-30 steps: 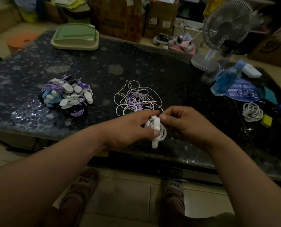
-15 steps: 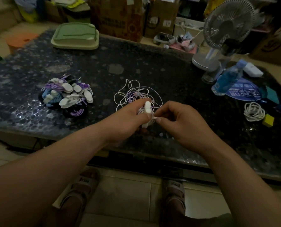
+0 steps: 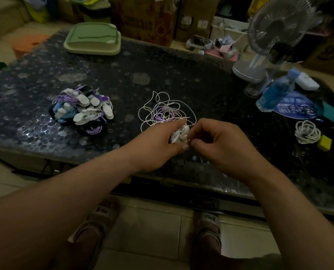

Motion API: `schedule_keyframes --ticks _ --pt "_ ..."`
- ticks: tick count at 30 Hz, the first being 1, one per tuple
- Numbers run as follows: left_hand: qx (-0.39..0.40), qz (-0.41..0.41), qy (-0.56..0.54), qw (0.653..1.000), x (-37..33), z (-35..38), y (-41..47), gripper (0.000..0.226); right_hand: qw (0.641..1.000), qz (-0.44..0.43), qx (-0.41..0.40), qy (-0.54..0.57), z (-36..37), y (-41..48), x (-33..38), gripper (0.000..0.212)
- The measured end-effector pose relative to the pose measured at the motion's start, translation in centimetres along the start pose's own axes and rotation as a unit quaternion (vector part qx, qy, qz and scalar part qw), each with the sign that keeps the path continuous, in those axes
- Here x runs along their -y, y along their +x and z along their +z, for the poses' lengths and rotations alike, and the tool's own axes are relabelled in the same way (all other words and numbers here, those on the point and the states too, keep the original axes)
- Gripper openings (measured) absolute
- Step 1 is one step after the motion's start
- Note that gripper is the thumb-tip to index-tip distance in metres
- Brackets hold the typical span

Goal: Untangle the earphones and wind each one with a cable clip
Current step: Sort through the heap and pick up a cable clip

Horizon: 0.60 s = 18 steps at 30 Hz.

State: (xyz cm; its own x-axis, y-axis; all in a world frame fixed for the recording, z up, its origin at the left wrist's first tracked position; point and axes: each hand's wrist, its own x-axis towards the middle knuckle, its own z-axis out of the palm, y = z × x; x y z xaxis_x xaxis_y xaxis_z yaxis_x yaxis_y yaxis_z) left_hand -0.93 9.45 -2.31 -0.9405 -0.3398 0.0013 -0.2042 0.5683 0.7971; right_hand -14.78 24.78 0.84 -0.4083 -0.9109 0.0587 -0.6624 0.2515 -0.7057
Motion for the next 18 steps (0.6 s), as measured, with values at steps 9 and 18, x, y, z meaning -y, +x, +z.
schedule_keyframes --ticks 9,18 --pt "0.034 -0.001 -0.072 0.997 0.3 0.3 0.2 0.027 0.997 0.037 -0.009 0.072 0.4 0.2 -0.2 0.012" --pt "0.028 -0.077 -0.359 0.930 -0.4 0.6 0.8 0.034 0.985 0.085 -0.033 0.150 1.4 0.2 -0.3 0.013"
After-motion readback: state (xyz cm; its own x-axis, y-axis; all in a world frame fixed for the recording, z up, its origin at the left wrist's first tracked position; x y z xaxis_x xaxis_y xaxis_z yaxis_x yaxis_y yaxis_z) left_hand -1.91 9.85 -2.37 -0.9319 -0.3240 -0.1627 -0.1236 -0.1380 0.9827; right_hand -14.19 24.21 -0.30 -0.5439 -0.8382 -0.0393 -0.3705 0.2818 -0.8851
